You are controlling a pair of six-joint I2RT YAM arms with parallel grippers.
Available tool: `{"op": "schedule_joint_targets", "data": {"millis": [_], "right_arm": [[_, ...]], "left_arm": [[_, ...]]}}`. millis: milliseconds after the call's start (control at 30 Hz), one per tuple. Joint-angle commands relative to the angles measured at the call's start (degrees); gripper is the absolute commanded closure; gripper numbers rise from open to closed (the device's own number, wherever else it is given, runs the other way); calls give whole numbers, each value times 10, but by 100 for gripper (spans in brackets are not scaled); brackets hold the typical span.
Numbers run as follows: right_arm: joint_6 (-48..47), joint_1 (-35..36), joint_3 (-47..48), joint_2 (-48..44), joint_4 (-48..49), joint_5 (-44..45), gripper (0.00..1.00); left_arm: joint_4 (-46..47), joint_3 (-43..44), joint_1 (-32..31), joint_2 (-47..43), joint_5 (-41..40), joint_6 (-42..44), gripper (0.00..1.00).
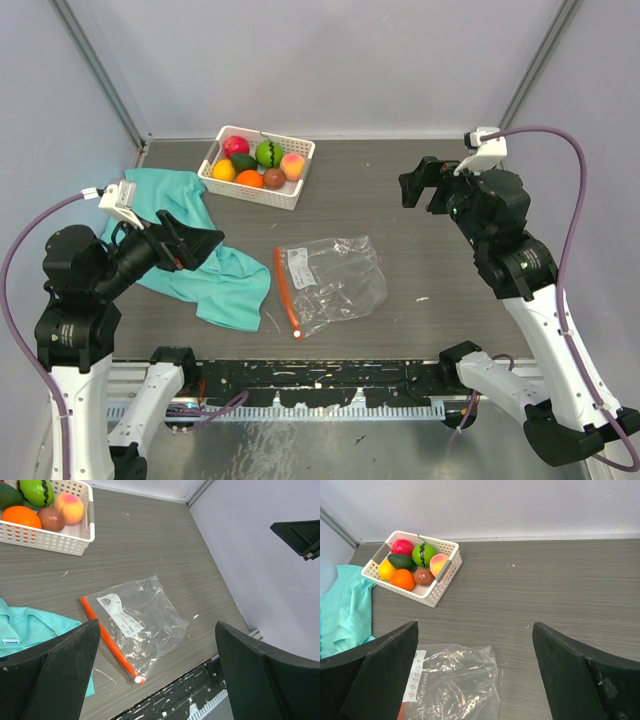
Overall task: Open the zip-top bag and remove the fake food
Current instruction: Reset both arms
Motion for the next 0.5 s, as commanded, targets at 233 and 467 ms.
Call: {"op": "schedule_joint_targets", "data": {"millis": [233, 467], "right_arm": [[-6, 4, -19, -16, 32, 8, 0], [2, 4, -33, -20, 38, 4, 0]], "left_arm": [[53, -20, 2, -6, 45, -47, 2], [106, -56, 2, -15, 60, -91, 2]]}}
